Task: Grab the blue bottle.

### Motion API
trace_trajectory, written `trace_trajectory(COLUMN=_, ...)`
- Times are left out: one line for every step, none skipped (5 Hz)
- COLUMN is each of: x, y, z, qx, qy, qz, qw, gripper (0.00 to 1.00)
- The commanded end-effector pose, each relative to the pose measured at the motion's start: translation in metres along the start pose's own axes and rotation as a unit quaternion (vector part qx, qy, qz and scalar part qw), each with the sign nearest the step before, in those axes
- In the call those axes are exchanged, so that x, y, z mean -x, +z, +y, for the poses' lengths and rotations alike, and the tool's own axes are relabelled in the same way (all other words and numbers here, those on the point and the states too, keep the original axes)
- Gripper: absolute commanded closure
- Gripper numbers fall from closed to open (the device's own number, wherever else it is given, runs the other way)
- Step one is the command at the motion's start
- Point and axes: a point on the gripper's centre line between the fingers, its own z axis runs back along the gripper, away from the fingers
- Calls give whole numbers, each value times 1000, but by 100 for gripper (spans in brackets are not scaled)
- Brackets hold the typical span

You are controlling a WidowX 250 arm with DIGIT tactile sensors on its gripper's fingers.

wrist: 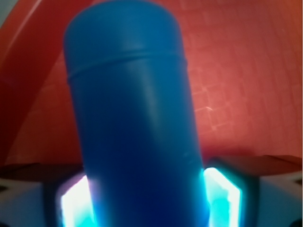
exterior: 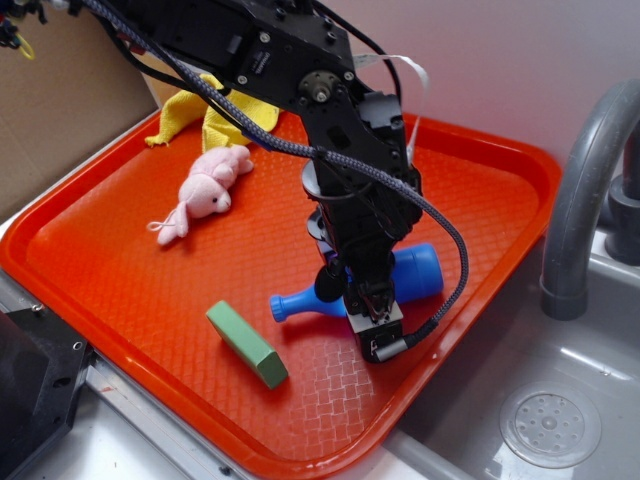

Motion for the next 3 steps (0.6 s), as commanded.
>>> trace_trajectory(x=8, y=71, z=17, qx=-19, qy=74, qz=-29, qw=997, gripper=100)
trace_trajectory(x=20, y=118, z=53, qx=-6, qy=157, qz=-38, qw=987, gripper=100)
trace_trajectory(x=41, y=161, z=91, qx=-20, qy=244, qz=-48, qw=968, gripper=100)
